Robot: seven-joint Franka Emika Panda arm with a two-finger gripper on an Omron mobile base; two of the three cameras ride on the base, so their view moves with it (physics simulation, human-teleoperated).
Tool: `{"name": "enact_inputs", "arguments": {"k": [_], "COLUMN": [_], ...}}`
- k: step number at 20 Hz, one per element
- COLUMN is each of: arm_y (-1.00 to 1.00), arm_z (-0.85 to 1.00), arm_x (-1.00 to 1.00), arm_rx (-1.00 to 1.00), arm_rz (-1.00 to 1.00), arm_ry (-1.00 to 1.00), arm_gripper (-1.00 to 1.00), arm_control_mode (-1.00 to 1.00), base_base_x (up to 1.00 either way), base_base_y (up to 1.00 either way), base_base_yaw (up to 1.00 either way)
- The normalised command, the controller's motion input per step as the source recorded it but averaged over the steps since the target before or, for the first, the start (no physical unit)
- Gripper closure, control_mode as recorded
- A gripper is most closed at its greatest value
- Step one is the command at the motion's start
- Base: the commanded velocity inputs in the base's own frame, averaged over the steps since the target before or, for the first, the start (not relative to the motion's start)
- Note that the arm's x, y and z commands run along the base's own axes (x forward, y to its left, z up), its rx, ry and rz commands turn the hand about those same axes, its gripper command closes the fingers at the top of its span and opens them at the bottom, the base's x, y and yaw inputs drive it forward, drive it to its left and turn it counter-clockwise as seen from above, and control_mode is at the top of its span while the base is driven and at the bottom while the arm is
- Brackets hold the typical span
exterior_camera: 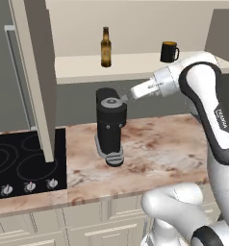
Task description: Open the cabinet directly in front. Then move the beer and the mug to the dining counter with the jar on it.
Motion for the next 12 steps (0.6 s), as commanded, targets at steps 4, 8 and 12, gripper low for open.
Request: {"name": "enact_inputs", "arguments": {"k": [4, 8, 12], "arm_y": [-0.15, -0.06, -0.14], "arm_z": [0.10, 0.07, 0.11], "arm_x": [-0.52, -0.51, -0.13], "arm_rx": [-0.07, -0.12, -0.04], "arm_rz": [-0.71, -0.76, -0.55], "arm_ry": [-0.13, -0.08, 0.03], "arm_gripper": [-1.00, -1.00, -1.00], "arm_control_mode": [-1.00, -1.00, -1.00], "base_base_x": [0.00, 0.00, 0.00], "base_base_y": [0.00, 0.00, 0.00], "base_base_yaw": [0.00, 0.00, 0.00]}}
